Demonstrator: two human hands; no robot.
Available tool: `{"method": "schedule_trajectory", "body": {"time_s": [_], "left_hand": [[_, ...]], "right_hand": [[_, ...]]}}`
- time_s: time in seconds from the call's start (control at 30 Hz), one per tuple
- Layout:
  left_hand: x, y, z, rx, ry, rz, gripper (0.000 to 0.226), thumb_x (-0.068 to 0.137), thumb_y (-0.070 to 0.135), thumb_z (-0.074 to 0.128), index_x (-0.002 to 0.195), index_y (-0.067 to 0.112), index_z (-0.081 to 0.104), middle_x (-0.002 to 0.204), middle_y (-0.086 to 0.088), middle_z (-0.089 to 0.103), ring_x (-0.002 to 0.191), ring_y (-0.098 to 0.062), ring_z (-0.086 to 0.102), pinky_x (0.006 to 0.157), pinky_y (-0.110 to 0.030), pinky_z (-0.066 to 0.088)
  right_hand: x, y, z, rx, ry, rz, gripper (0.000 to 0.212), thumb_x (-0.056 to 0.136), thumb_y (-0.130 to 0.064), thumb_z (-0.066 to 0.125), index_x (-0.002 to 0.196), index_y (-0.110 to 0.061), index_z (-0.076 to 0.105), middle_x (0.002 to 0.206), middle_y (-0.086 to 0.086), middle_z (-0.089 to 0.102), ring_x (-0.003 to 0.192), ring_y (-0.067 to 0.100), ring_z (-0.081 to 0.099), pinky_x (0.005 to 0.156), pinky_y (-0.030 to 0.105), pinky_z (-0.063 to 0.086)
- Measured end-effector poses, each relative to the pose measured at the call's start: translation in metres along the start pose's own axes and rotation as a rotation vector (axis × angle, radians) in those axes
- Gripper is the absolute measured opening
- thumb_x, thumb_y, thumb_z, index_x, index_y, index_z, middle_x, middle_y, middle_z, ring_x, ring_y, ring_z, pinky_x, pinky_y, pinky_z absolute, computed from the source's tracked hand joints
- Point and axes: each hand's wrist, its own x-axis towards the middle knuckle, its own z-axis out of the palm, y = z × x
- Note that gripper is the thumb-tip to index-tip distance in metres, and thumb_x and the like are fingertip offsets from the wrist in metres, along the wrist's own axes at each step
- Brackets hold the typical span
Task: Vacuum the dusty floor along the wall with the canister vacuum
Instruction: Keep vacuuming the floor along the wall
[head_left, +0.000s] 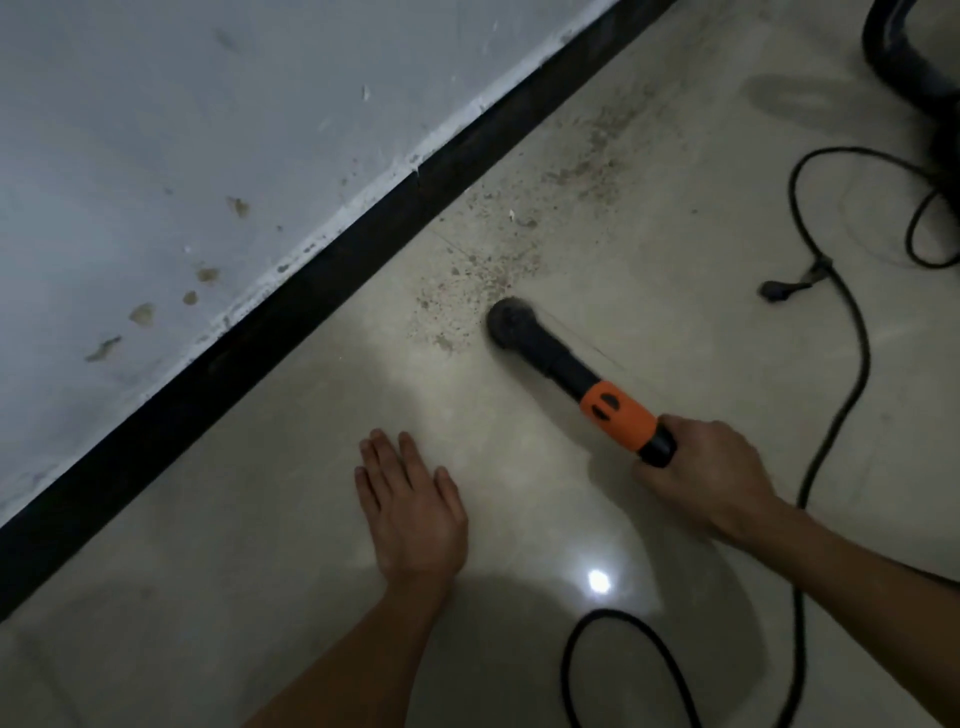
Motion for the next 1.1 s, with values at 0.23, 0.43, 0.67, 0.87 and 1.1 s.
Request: {"method": "schedule_trajectory", "body": {"time_s": [0.23,0.43,0.67,0.87,1.1], "left_hand": [[0.002,0.0,0.003,-0.01,0.002,0.007,0.059,0.093,0.03,0.036,0.142,-0.003,0.04,0.151,-0.027,0.029,0.142,-0.039,0.024,0.118,-0.051,0.016],[0.001,-0.002,0.006,-0.016,0.031,0.018,0.058,0.093,0.031,0.037,0.141,-0.002,0.041,0.152,-0.026,0.029,0.143,-0.038,0.023,0.117,-0.051,0.018],[0.002,-0.003,0.009,-0.013,0.05,0.02,0.058,0.094,0.031,0.034,0.141,-0.002,0.041,0.151,-0.026,0.029,0.143,-0.038,0.023,0.117,-0.051,0.018],[0.002,-0.002,0.009,-0.019,0.072,0.021,0.058,0.093,0.03,0.035,0.14,-0.002,0.043,0.151,-0.026,0.031,0.142,-0.039,0.025,0.117,-0.05,0.018],[0.002,-0.003,0.01,-0.001,0.073,0.024,0.059,0.092,0.031,0.035,0.14,-0.002,0.043,0.15,-0.026,0.032,0.141,-0.039,0.027,0.116,-0.051,0.02]], "right_hand": [[0.003,-0.012,0.006,-0.029,0.01,-0.051,0.024,0.071,-0.038,0.069,0.068,-0.028,0.049,0.055,-0.008,0.052,0.057,0.027,0.058,0.047,0.024,0.026],[0.004,-0.022,0.012,-0.036,-0.026,-0.106,0.025,0.07,-0.036,0.071,0.068,-0.028,0.048,0.052,-0.011,0.044,0.051,0.019,0.048,0.048,0.025,0.028],[0.037,-0.021,-0.001,-0.008,0.093,-0.038,0.02,0.069,-0.036,0.071,0.07,-0.025,0.053,0.055,-0.006,0.046,0.059,0.029,0.056,0.051,0.028,0.031],[0.025,-0.036,0.015,-0.049,0.0,-0.196,0.026,0.068,-0.036,0.072,0.067,-0.029,0.047,0.054,-0.008,0.048,0.057,0.025,0.058,0.05,0.026,0.03],[0.046,-0.051,0.003,-0.045,0.024,-0.147,0.022,0.069,-0.035,0.071,0.072,-0.026,0.051,0.061,-0.001,0.051,0.066,0.031,0.061,0.056,0.028,0.035]]}}
